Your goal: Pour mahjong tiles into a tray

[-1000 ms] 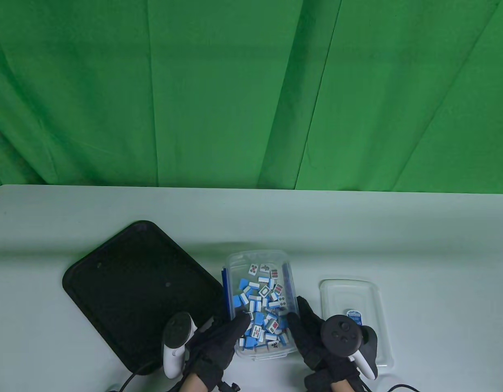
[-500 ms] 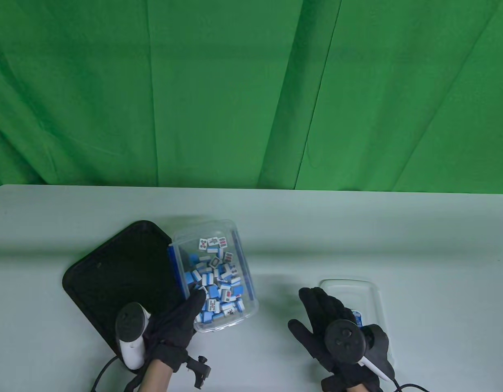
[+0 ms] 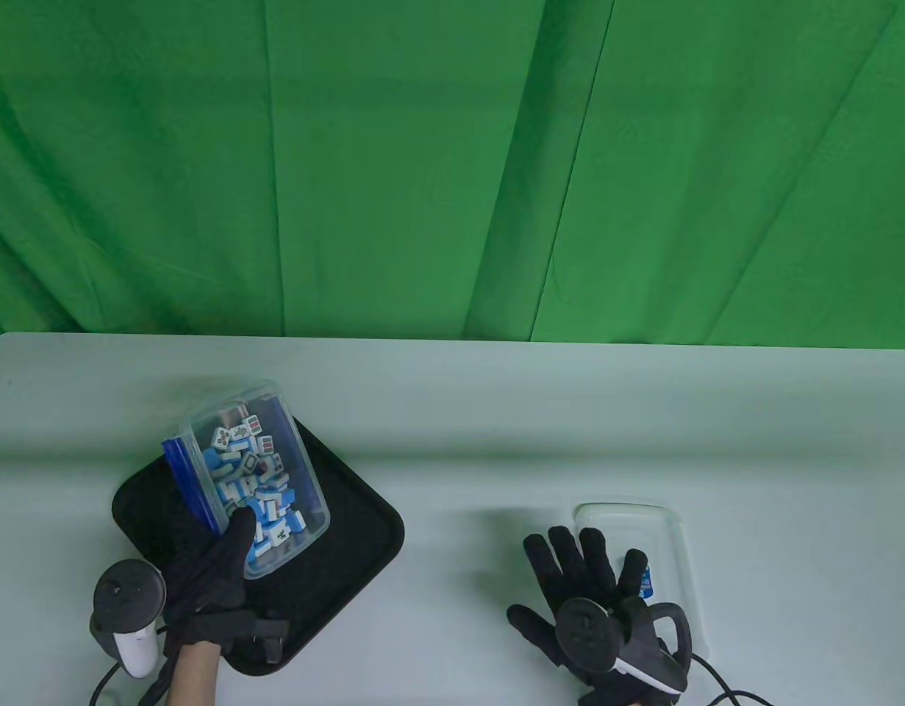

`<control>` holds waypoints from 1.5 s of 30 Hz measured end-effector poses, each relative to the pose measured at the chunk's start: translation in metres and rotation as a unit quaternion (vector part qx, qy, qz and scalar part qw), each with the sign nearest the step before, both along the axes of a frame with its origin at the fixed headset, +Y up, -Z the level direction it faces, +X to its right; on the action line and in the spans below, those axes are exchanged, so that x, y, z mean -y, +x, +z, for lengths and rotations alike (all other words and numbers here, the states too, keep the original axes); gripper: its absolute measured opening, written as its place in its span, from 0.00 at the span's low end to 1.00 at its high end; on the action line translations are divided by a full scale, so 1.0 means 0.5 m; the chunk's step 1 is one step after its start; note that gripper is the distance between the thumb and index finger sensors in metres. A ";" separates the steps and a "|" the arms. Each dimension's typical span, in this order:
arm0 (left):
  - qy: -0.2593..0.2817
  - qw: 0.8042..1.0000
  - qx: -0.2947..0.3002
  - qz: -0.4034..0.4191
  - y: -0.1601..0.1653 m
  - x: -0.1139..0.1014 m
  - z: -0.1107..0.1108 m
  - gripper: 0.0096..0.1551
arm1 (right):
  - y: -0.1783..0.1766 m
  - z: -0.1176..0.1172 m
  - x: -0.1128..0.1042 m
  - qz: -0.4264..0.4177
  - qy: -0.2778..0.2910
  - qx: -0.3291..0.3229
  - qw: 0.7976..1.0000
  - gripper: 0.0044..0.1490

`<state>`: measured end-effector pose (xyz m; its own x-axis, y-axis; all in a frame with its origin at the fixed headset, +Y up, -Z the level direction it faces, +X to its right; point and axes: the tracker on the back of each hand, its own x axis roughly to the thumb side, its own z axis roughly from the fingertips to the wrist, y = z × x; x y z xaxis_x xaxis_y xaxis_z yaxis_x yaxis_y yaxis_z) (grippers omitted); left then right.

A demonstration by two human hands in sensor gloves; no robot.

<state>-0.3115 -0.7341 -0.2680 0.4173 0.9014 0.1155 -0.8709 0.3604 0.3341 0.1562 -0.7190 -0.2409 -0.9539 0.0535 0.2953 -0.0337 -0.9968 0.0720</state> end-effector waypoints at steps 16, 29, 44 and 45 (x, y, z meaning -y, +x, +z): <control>-0.026 0.993 -0.073 -0.091 -0.037 0.007 0.017 0.60 | 0.028 0.001 0.007 -0.002 -0.018 0.015 1.000 0.53; -0.030 0.985 -0.093 -0.140 -0.049 0.001 0.016 0.60 | 0.033 -0.001 0.006 -0.005 -0.028 0.031 0.999 0.53; -0.040 0.969 -0.102 -0.221 -0.034 -0.007 0.013 0.59 | 0.034 -0.002 0.006 -0.005 -0.026 0.035 0.999 0.52; -0.041 0.968 -0.105 -0.224 -0.034 -0.007 0.013 0.59 | 0.034 -0.002 0.006 -0.005 -0.025 0.035 0.999 0.52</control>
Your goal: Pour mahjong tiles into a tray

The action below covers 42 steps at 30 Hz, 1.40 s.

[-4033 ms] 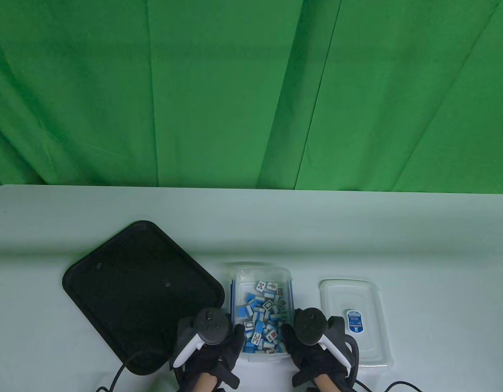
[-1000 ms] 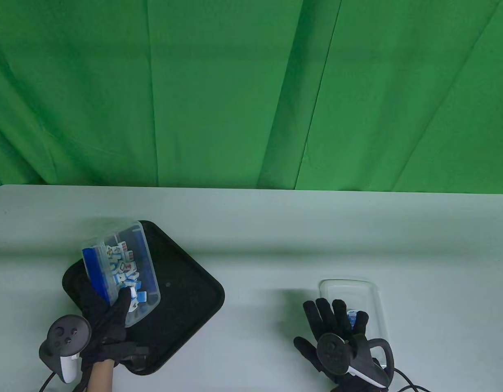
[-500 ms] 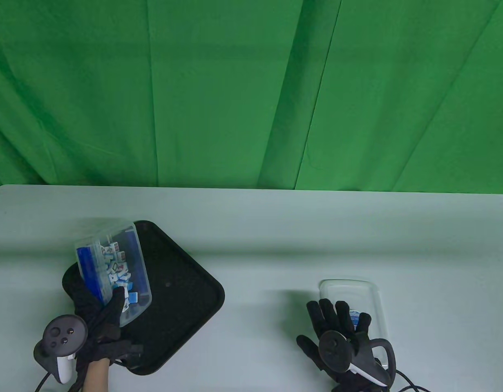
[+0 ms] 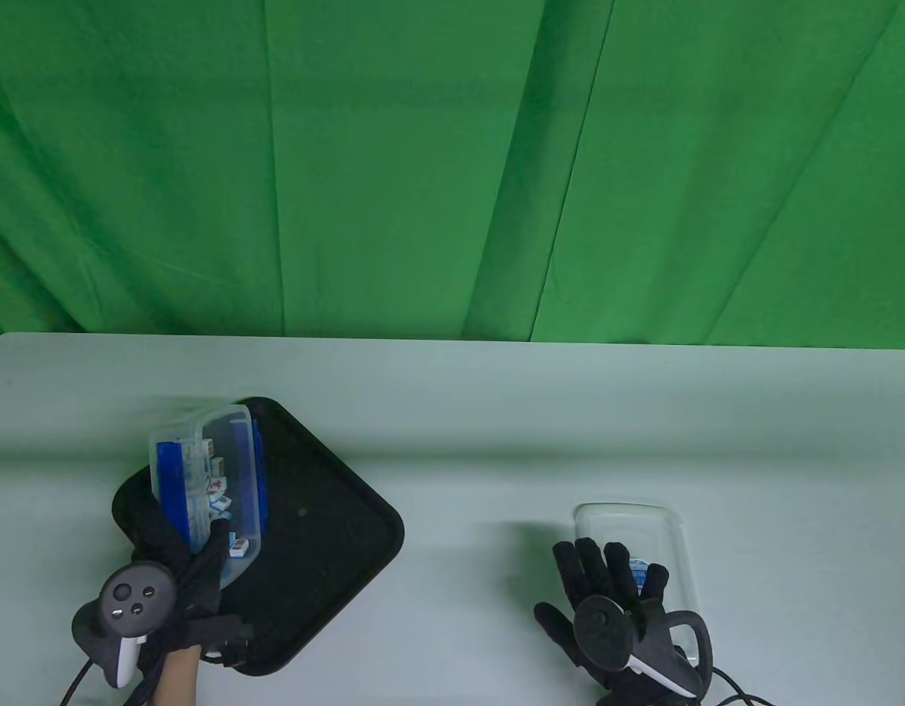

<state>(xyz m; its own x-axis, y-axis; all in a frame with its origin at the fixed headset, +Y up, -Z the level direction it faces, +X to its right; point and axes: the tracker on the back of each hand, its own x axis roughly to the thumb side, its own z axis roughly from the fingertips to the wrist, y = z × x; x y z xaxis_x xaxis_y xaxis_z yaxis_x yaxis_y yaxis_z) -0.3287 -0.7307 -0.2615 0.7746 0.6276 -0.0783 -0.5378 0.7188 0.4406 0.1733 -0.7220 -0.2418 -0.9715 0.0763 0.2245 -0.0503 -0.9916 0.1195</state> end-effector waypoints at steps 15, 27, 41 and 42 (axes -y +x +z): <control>0.002 0.998 -0.021 -0.054 0.002 -0.007 0.003 0.59 | -0.001 0.000 0.000 0.005 0.001 0.003 1.000 0.52; 0.001 0.995 -0.036 -0.090 0.007 -0.011 0.007 0.59 | -0.002 0.001 0.000 0.008 0.001 0.004 1.000 0.52; -0.005 0.984 -0.047 -0.171 0.028 -0.017 0.006 0.59 | -0.003 0.001 0.001 0.010 0.000 0.005 1.000 0.52; -0.005 0.983 -0.048 -0.178 0.030 -0.017 0.006 0.59 | -0.003 0.001 0.001 0.010 0.000 0.005 1.000 0.52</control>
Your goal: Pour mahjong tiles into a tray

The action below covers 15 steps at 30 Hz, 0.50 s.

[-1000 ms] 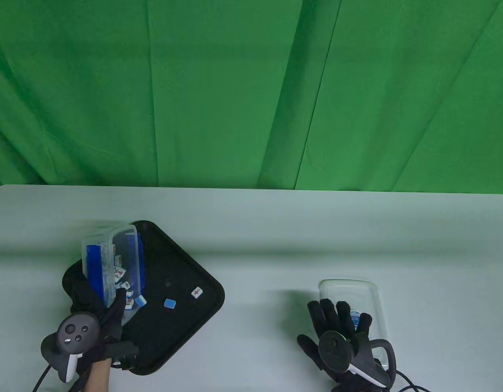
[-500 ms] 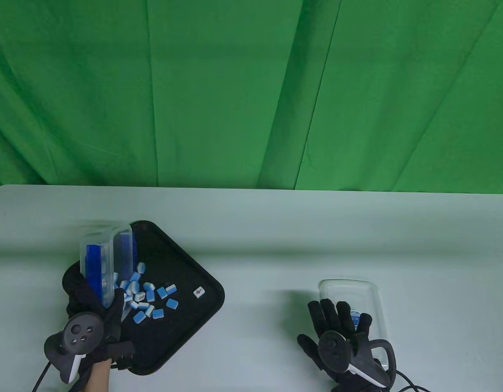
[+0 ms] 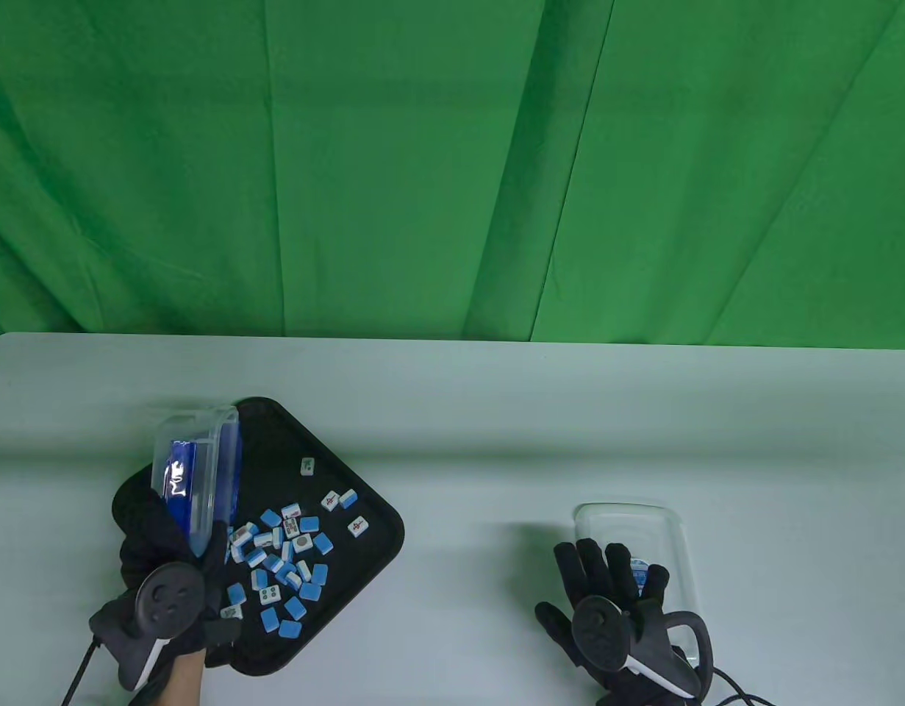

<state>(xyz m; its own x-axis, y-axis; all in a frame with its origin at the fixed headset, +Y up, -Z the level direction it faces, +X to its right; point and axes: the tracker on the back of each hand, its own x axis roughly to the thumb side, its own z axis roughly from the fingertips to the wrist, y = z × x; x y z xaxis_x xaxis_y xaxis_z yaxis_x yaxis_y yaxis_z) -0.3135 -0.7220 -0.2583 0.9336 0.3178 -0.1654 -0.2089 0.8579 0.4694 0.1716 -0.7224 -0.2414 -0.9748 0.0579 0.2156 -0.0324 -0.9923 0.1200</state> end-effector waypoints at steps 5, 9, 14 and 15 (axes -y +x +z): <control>-0.003 0.999 -0.002 -0.037 0.007 0.000 -0.001 0.59 | 0.000 0.000 0.000 0.002 0.000 0.001 1.000 0.52; -0.006 0.998 -0.003 -0.063 0.012 0.000 -0.002 0.59 | 0.000 0.000 0.000 0.003 0.000 0.002 1.000 0.52; -0.015 0.992 -0.009 -0.124 0.021 0.003 -0.004 0.58 | 0.000 0.000 0.000 0.004 -0.002 0.003 1.000 0.52; -0.017 0.990 -0.011 -0.139 0.025 0.003 -0.004 0.58 | 0.000 0.000 0.000 0.004 -0.002 0.003 1.000 0.52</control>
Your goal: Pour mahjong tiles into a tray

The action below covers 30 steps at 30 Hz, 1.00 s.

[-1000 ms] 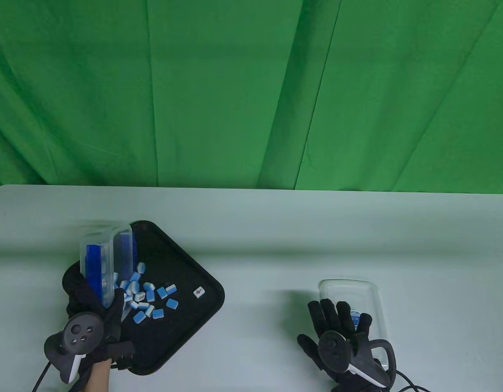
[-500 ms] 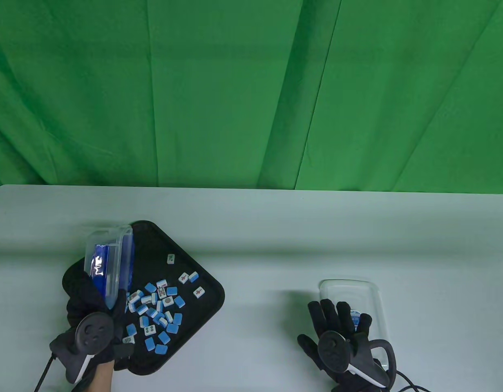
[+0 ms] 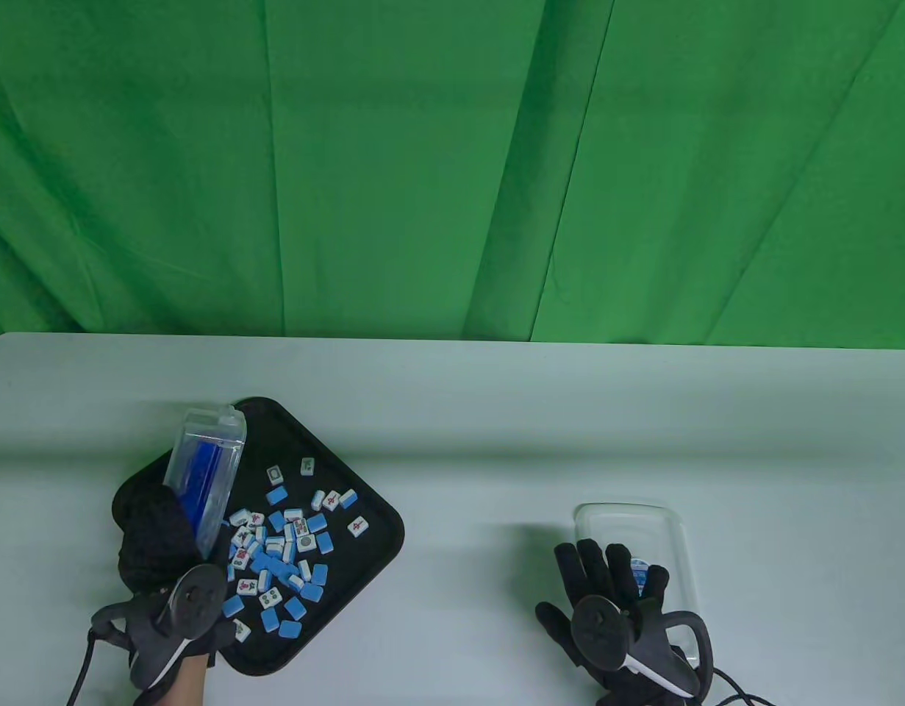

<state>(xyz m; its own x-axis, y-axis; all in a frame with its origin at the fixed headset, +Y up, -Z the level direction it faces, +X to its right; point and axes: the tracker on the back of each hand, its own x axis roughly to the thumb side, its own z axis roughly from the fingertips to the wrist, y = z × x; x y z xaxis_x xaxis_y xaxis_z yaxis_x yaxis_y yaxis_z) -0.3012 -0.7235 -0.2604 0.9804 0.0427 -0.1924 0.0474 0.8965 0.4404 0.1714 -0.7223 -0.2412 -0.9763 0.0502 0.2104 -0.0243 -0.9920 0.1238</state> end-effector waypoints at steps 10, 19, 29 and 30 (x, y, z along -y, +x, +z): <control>0.012 0.972 -0.030 -0.231 0.045 -0.001 0.001 0.59 | 0.000 0.000 0.000 0.001 -0.001 0.000 1.000 0.52; 0.013 0.984 -0.044 -0.174 0.029 -0.004 0.005 0.58 | 0.000 -0.001 0.000 0.001 -0.001 0.000 1.000 0.52; 0.069 0.995 -0.037 -0.067 0.023 -0.039 0.025 0.58 | 0.000 -0.001 0.000 0.001 0.000 0.003 1.000 0.52; 0.077 0.996 -0.029 -0.046 0.025 -0.044 0.028 0.58 | 0.000 -0.001 0.000 -0.002 0.003 0.004 1.000 0.52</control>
